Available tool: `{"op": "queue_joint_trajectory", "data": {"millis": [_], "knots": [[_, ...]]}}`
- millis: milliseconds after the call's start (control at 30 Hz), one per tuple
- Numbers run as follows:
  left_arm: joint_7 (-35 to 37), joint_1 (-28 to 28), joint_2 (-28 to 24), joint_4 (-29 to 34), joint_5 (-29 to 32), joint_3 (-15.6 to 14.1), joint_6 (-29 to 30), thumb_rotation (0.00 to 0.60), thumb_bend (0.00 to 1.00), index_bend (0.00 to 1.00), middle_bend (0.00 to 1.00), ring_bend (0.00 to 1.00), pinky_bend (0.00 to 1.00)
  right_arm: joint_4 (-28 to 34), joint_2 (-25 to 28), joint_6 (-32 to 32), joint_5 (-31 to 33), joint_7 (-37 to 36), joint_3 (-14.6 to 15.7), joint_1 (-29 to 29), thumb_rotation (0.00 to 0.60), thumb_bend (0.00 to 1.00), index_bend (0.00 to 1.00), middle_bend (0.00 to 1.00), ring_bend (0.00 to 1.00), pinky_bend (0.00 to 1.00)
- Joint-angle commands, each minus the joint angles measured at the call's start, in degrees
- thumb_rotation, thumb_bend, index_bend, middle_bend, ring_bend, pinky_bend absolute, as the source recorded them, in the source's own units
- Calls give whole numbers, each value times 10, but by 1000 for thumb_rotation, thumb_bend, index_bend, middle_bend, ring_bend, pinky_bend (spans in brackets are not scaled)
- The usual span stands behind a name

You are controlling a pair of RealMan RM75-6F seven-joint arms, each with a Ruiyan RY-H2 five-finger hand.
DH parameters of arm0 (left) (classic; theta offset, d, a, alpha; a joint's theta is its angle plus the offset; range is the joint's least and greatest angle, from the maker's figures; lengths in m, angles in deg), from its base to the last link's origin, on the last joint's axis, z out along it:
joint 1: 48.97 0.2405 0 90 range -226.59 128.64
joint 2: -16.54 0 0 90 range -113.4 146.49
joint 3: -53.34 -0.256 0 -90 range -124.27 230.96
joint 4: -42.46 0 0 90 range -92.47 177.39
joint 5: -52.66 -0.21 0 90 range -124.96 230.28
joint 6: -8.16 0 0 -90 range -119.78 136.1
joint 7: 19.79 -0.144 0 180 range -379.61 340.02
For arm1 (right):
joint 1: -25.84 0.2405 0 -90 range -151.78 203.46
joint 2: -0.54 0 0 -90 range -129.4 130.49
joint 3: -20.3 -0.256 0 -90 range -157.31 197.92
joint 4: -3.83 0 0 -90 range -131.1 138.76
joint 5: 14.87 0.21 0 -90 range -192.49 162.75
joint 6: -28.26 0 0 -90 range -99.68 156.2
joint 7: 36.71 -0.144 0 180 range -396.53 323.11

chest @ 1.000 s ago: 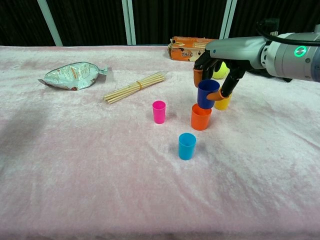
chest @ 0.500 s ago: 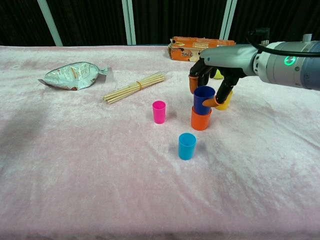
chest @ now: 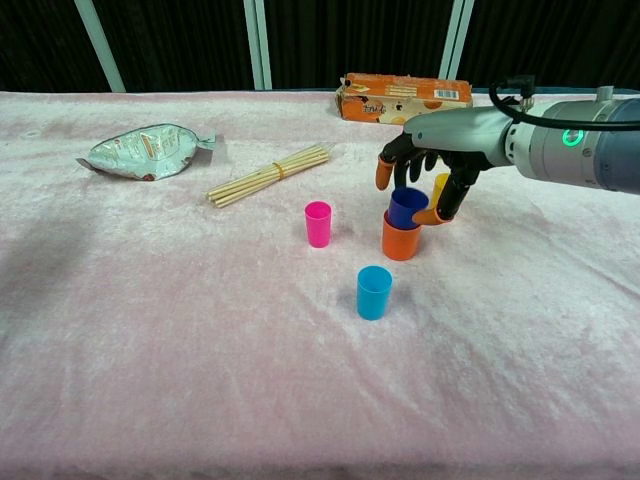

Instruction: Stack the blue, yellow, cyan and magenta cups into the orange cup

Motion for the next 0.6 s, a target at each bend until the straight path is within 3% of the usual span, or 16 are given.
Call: {"op": "queue_joint_trajectory", "data": {"millis": [33, 300, 600], "knots": [[1, 0, 0, 0, 0, 0, 0, 600, 707, 89, 34, 0, 6, 1, 4, 4, 11, 4, 1, 4, 600, 187, 167, 135, 185, 211], [0, 0, 1, -1, -1, 0, 0, 600, 708, 89, 33, 0, 7, -10, 15, 16, 12, -15, -6, -1, 600, 186, 169, 176, 185, 211], [-6, -1, 3, 0, -1, -2, -4, 600, 707, 89, 33, 0, 7, -79, -5, -5, 15, -42, 1, -5, 600, 188, 213, 222, 186, 210]]}}
